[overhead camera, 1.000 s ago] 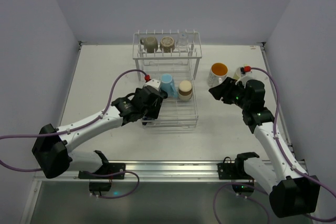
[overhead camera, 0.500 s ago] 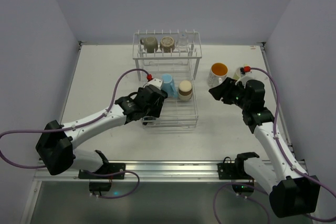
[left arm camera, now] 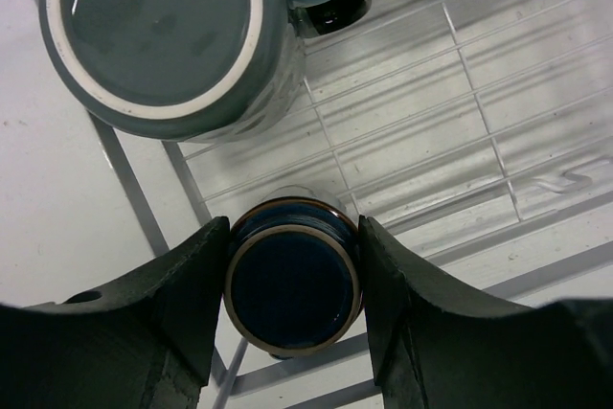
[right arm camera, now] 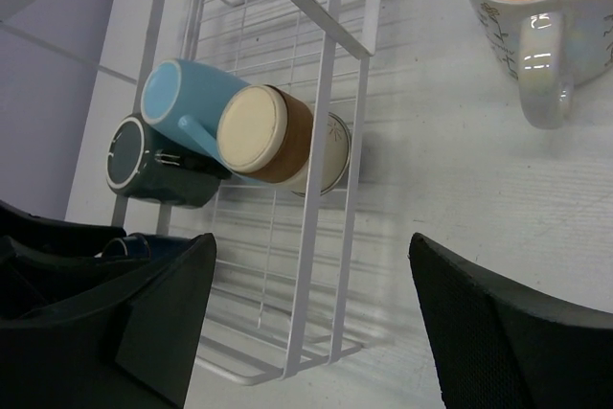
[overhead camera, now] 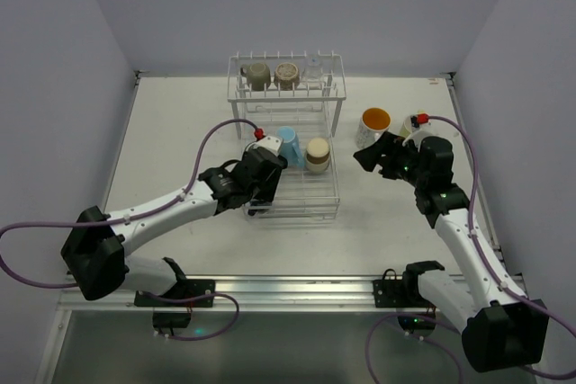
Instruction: Unload the cups from the dish rack
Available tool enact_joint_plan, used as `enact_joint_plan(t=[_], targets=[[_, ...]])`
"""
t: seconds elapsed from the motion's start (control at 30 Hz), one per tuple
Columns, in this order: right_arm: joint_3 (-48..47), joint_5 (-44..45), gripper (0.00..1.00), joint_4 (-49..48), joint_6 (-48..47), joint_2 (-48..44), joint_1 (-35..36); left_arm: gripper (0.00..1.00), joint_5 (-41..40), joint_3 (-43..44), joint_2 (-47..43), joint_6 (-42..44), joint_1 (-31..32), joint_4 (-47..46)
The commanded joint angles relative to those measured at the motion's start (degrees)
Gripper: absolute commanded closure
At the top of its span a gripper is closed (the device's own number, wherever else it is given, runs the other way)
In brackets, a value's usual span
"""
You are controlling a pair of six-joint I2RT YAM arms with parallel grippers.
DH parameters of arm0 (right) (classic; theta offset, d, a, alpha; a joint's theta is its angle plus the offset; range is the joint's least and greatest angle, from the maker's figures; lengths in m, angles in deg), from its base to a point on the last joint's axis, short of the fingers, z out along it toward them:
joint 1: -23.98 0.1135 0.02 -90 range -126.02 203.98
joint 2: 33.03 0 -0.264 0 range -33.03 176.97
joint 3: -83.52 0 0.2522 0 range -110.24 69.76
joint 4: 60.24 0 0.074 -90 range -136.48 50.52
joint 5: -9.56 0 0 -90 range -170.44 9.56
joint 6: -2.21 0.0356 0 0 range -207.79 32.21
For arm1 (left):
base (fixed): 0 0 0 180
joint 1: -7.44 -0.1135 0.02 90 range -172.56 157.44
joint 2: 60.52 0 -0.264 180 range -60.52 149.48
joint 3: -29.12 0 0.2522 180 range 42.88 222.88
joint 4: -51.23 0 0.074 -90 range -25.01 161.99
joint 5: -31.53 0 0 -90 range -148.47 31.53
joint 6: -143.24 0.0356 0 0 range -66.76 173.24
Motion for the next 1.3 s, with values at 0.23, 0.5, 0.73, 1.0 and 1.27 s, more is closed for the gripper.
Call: enact_joint_plan(t=[0.23,0.5,0.73,1.0,1.27], targets=[[-1.5,-2.4,0.15,0.0,0.9,-2.9,2.3,1.0,8.6,3.4,2.0,1.1,1.6,0.5],[0.9,-5.7,0.14,-5.9,6.3,-6.0,9.6,1.0,8.5,4.7,2.9,1.3,1.7,-1.2],[-0.8,-2.0,0.14,-7.6,6.8,-4.3,18.9,1.0,7.2,8.8,2.4,2.1,1.6,-1.0],[2.3,-3.0,0.15,-15.2,10.8,-3.8,21.1,1.0,5.9,11.8,3.1,2.8,1.5,-1.4],[3.8,-3.1,0.15,-18.1,12.4,-2.0,21.7,1.0,5.7,14.0,4.1,2.9,1.1,-2.4]])
